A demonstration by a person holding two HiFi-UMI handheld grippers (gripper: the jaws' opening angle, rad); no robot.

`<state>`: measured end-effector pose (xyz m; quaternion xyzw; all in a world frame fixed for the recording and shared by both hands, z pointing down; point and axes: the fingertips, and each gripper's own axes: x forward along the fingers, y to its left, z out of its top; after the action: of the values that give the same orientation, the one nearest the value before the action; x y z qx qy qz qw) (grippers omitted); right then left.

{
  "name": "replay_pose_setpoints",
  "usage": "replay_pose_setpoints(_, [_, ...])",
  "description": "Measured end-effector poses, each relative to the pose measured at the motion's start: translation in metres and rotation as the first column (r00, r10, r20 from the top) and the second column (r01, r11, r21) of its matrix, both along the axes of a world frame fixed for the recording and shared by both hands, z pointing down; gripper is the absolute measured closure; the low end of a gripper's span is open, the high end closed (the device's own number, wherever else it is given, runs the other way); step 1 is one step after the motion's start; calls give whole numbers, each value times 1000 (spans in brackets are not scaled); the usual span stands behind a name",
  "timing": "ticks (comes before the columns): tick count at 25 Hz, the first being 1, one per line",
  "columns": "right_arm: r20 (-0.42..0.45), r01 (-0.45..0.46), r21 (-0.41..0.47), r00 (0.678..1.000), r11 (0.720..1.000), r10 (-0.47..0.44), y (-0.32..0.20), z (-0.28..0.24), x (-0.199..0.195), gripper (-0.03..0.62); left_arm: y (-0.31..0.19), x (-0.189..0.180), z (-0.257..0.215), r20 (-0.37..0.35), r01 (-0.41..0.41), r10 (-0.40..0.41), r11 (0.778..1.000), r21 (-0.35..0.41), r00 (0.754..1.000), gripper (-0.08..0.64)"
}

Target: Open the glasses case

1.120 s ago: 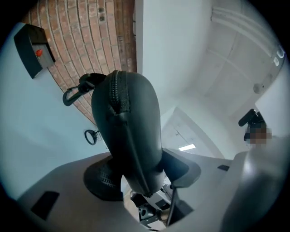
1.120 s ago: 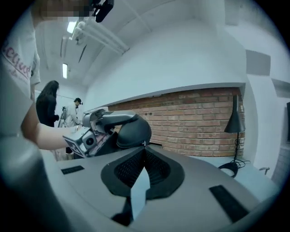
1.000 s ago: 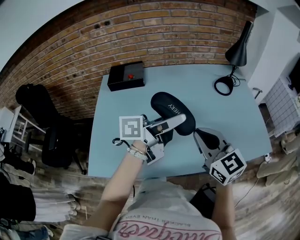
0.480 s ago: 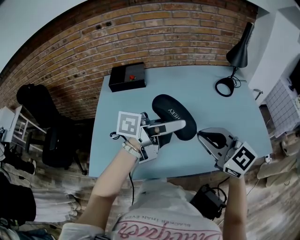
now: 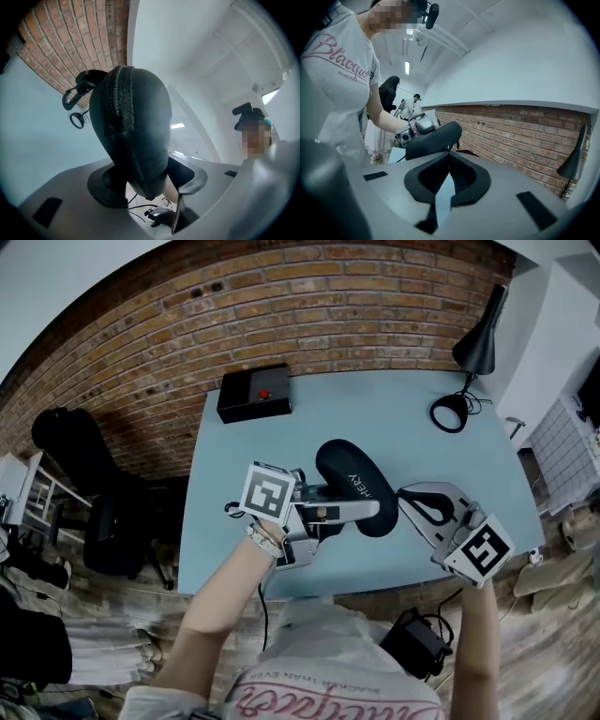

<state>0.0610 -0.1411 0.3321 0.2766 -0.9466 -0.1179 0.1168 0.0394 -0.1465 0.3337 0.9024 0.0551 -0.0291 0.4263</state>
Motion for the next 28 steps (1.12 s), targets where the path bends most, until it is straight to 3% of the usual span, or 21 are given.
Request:
replay_pose_setpoints(5, [-44,-10,23,999,1000,11,-11,2,-5,574,10,5,11,64,-35,32,998,44,997,302])
replay_pose_setpoints(10, [-35,-10,35,999,999,11,-16,1,-14,574,24,7,22,116,-107,98,991,80,988,302])
replay_pose_setpoints(15, [-44,-7,44,999,999,9,-18,1,-18,574,41,9,34,184,-195,172,974,115,968,302])
replay_pose_setpoints(21, [-102,16,61,995,998,-10,-20,3,-25,574,56,7,56,345,-329,255,928,175,903,302])
replay_pose_setpoints(26, [-193,46,77,981,996,-31,-16,12,-30,572,62,-3,83,538,-462,290,860,217,791,302])
replay_pose_setpoints(28, [-188,42,93,982,995,-24,-17,11,-31,572,59,-3,85,556,-464,275,854,234,785,298])
